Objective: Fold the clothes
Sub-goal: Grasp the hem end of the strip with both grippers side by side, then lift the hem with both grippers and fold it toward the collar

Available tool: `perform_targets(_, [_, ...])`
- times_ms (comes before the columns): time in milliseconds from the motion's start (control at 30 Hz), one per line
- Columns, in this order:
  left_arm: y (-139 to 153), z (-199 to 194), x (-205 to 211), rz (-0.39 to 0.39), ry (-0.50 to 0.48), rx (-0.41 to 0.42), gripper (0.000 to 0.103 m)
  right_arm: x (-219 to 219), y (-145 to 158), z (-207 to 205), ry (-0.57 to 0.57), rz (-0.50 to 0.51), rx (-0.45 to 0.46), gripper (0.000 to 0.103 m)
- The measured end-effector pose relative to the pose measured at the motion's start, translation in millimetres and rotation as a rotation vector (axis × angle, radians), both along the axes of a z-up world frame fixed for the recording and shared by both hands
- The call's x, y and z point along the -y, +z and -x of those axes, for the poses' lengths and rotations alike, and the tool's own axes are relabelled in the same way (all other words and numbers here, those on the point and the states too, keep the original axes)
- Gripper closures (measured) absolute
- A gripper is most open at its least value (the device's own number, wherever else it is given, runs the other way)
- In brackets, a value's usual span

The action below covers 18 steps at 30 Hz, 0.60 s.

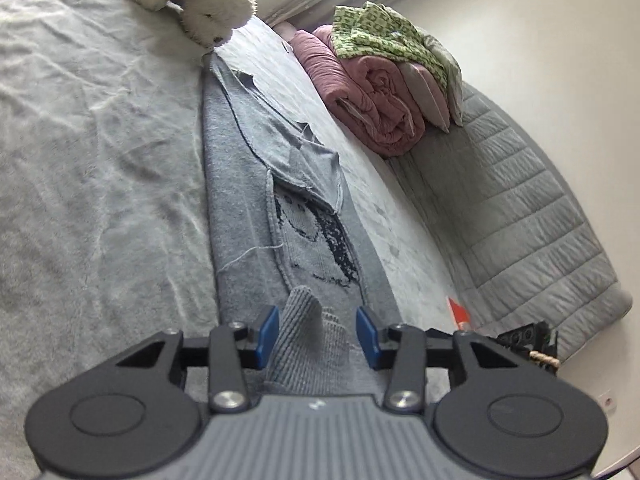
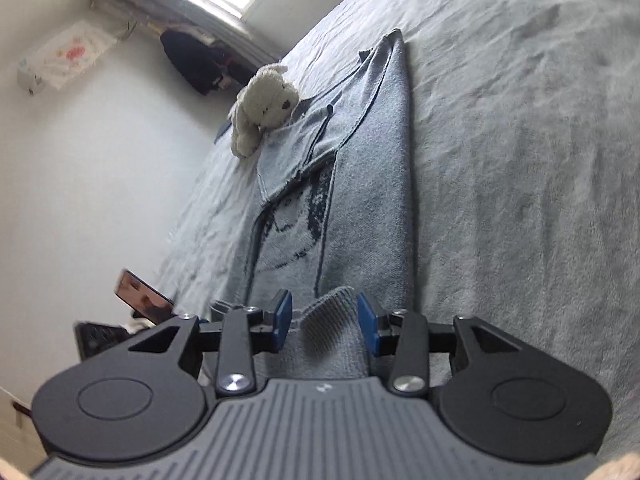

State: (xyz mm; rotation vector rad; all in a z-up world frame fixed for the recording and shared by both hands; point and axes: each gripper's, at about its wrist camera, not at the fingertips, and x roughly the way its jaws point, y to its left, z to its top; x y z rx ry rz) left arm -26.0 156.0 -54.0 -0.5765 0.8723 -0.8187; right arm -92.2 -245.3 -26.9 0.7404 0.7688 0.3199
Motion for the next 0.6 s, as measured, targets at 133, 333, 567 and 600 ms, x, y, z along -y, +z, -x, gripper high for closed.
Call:
perform_targets(133, [-5.7, 0.2, 10.9, -0.069, -0.039, 0.023, 0.061, -15.1, -7.3, 1.2, 0.068, 0.140, 0.012, 0.061])
perform_targets(333, [-8.9, -1.0, 23.8, -0.093, -0.090, 0.041, 0.075, -24.8, -7.0, -3.1, 0.116, 0.206, 0.048, 0.068])
perform_targets(567, [-12.1, -7.2, 23.4, -0.049, -0.078, 0.005, 0.095, -20.3, -5.1, -3.8, 0.086, 0.197, 0.063, 0.091])
perform_targets(600, [-11.0, -8.3, 21.9, -0.035, -0.073, 0.001, 0.096, -19.1, -3.7, -3.8, 0.079, 0.192, 0.069, 0.091])
